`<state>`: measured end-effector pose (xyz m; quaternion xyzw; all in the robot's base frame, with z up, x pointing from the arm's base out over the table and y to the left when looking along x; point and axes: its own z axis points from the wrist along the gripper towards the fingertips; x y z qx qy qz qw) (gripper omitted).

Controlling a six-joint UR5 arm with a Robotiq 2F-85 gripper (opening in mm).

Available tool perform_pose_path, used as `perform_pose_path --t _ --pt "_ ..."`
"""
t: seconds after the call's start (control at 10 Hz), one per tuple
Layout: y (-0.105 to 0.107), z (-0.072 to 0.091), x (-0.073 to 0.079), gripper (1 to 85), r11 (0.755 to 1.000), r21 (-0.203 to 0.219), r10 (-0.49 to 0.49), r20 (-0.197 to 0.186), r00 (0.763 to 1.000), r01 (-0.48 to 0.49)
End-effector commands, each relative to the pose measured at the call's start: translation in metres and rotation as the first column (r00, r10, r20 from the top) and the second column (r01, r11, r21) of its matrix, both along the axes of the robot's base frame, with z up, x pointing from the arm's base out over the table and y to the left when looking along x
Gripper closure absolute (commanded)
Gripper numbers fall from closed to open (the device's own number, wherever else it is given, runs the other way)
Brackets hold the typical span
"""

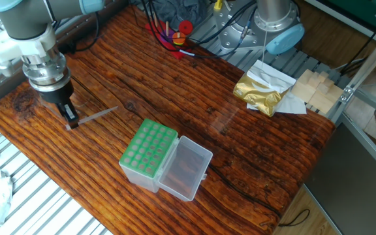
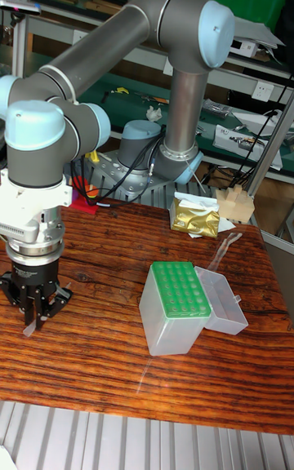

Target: Insert a large pipette tip into the holder for large pipette tips

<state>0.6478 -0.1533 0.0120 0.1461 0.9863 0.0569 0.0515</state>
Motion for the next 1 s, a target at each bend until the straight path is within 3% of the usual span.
perform_pose_path --t 0.0,0.3,0.9 --pt "0.0018 -0.0009 0.0006 60.3 1.0 0.011 -0.006 0.004 1.0 0.006" --pt "-0.001 -0.0045 -0.0028 60.3 1.0 0.028 -0.006 0.01 1.0 0.005" --pt "0.0023 -0.0069 -0.0009 60.3 1.0 0.022 -0.009 0.016 1.0 0.009"
